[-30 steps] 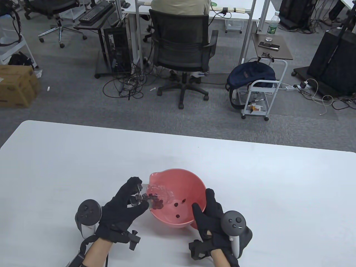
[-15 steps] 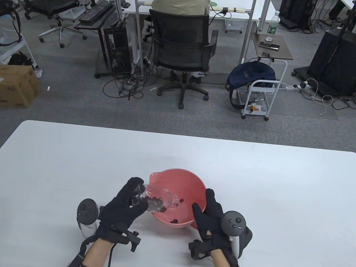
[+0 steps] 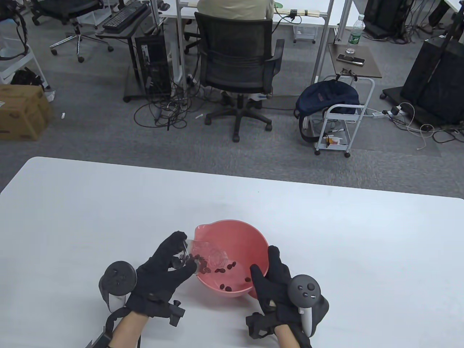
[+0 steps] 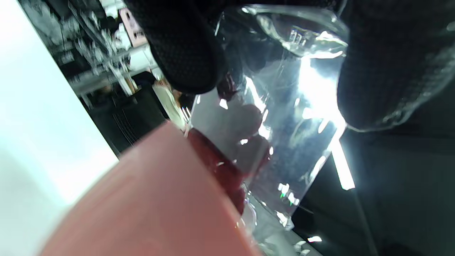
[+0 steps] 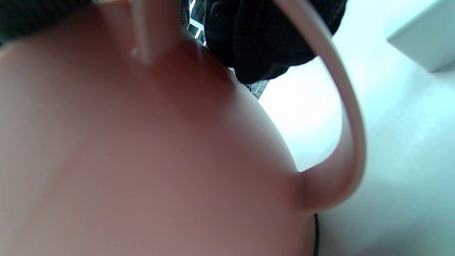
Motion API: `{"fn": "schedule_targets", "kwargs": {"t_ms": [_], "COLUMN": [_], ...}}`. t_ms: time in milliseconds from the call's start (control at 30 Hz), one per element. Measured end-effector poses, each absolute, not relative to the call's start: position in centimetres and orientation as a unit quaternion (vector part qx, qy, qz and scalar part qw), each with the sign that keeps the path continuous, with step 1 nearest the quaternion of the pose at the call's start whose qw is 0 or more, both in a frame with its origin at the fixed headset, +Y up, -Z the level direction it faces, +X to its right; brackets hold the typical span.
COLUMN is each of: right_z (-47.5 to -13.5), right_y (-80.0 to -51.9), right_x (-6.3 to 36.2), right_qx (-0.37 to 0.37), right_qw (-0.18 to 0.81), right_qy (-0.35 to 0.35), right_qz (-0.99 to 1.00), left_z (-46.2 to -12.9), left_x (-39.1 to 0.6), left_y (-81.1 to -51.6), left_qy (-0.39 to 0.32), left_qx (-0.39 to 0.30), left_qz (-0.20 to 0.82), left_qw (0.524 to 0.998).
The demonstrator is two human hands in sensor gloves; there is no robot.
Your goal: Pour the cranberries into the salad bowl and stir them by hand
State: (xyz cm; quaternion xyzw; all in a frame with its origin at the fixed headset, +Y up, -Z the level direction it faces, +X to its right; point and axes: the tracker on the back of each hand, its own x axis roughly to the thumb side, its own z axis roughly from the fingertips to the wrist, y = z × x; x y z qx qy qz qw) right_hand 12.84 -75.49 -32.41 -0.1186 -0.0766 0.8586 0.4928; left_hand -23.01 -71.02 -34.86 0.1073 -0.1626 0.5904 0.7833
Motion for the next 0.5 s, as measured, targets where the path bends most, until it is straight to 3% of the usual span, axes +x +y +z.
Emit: {"fn": "schedule_targets", "kwargs": {"t_ms": [33,67,100,133,167,233,267,333,367,433,467,500], "right_z": [-32.4,-32.41,-32.43,-32.43,-32.42,-32.41,-32.42,-32.44,-32.44,-32.43,-32.44,-32.47], "right_y": [-75.5,-75.5,-75.51,-75.49,-75.48,-75.51,-75.51,-75.5,-75.5,-75.52,-75.53,-75.53], "right_x": [12.83,12.84,12.85,12.85,12.84,12.83,12.83,12.84,12.84,12.82,12.83,12.85], "right_qx": [-0.119,-0.119,-0.118,-0.118,-0.118,-0.119,-0.119,-0.118,-0.117,-0.118,-0.118,-0.118], "right_qw": [0.493,0.493,0.494,0.494,0.493,0.493,0.493,0.494,0.494,0.493,0.493,0.494], "right_qy": [-0.077,-0.077,-0.076,-0.076,-0.076,-0.076,-0.077,-0.075,-0.075,-0.076,-0.076,-0.076], "right_qz": [0.859,0.858,0.858,0.858,0.858,0.859,0.858,0.858,0.858,0.859,0.859,0.858], "left_z": [-34.82,-34.64,-34.47,-34.5,-34.62,-34.87,-34.66,-34.57,-34.66,-34.82,-34.66,-34.52], "left_x": [-22.79,-22.64,-22.73,-22.91,-23.06,-22.86,-22.75,-23.08,-23.17,-22.69,-22.54,-22.58], "left_y": [-71.2,-71.03,-70.68,-70.59,-70.72,-71.34,-71.16,-70.68,-70.71,-71.28,-71.2,-70.92], "left_qy": [-0.164,-0.155,-0.14,-0.143,-0.157,-0.16,-0.142,-0.139,-0.158,-0.169,-0.156,-0.139], "left_qx": [0.083,0.089,0.127,0.143,0.137,0.084,0.089,0.146,0.14,0.081,0.081,0.113], "left_qz": [0.644,0.646,0.568,0.522,0.526,0.648,0.652,0.516,0.513,0.649,0.659,0.601], "left_qw": [0.742,0.742,0.801,0.829,0.825,0.74,0.74,0.832,0.832,0.737,0.731,0.779]}}
